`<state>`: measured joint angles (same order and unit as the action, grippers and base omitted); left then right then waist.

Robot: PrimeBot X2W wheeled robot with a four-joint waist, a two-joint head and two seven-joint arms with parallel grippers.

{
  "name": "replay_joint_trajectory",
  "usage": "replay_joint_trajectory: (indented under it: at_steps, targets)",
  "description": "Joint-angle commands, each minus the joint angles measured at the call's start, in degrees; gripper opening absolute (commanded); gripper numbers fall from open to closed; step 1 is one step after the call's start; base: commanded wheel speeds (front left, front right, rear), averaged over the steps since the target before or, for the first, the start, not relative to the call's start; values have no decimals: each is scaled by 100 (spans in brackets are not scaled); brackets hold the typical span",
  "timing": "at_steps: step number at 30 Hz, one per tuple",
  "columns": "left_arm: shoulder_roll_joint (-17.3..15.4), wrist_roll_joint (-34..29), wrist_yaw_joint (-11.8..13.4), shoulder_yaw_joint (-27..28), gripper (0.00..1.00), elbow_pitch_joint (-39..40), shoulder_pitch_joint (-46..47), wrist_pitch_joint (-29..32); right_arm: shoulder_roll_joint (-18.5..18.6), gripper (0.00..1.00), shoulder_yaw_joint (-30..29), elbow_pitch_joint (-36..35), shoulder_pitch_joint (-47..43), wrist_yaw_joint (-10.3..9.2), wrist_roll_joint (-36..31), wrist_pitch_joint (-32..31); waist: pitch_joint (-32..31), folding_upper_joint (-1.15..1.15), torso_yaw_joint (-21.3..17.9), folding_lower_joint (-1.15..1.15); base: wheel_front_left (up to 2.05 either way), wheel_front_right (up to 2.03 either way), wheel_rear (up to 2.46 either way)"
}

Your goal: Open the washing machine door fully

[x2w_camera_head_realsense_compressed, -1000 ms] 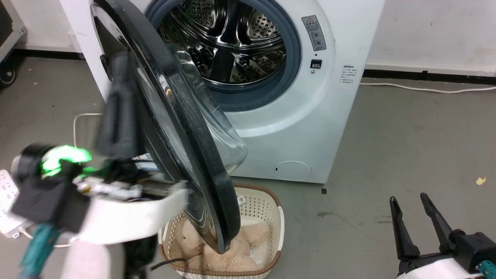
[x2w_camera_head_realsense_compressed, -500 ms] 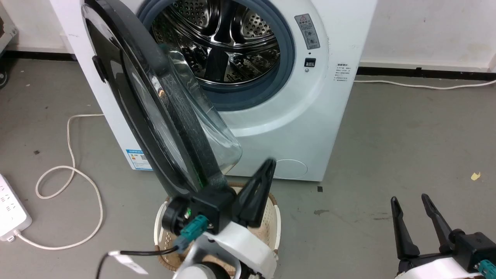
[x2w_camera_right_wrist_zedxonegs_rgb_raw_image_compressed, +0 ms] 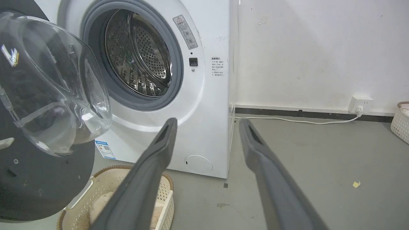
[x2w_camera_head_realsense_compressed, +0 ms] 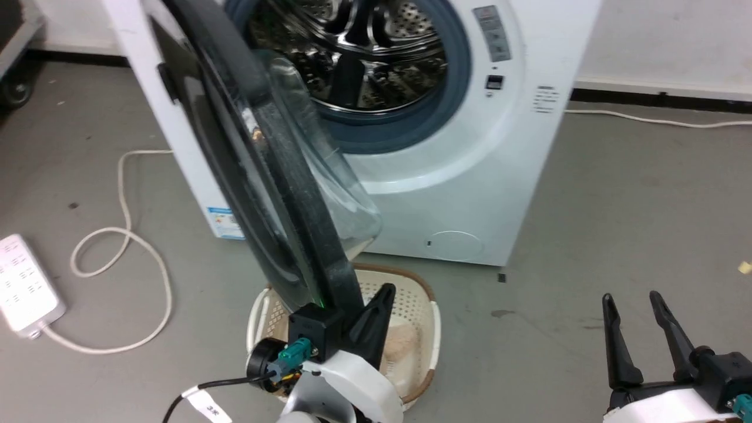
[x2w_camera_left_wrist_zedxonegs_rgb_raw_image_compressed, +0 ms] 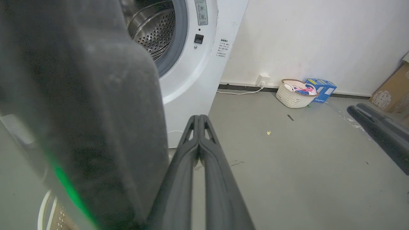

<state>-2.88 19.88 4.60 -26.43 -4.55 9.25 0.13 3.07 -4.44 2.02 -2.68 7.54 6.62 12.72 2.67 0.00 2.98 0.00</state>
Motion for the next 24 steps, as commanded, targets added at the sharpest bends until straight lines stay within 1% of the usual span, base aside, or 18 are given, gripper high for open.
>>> replay_joint_trajectory:
  at_steps: [1,8,12,15,20,24]
  targets:
    - [-32,29,1,47,0,-75,-101,-50,-19,100,0,-4,72,-5,-4,18,4,0,146,0,0,0,0]
    - [-61,120,8,74,0,-235,-167,-169,-19,100,73,1,1,-5,-36,-25,-76,0,831,0,0,0,0]
    - [-117,126,14,47,0,-258,-247,-143,-19,100,110,-33,-48,-5,-71,-55,-111,0,1344,0,0,0,0]
    - [-173,134,64,107,0,-250,-264,-161,-19,100,147,-46,-78,-5,-117,-88,-116,0,1718,0,0,0,0]
    - [-316,238,174,370,0,-165,-277,-206,-19,100,234,-75,-42,-5,-111,-127,-51,0,2200,0,0,0,0]
    - [-504,419,262,767,0,-69,-214,-259,-19,100,373,-109,11,-5,-156,-183,92,0,2433,0,0,0,0]
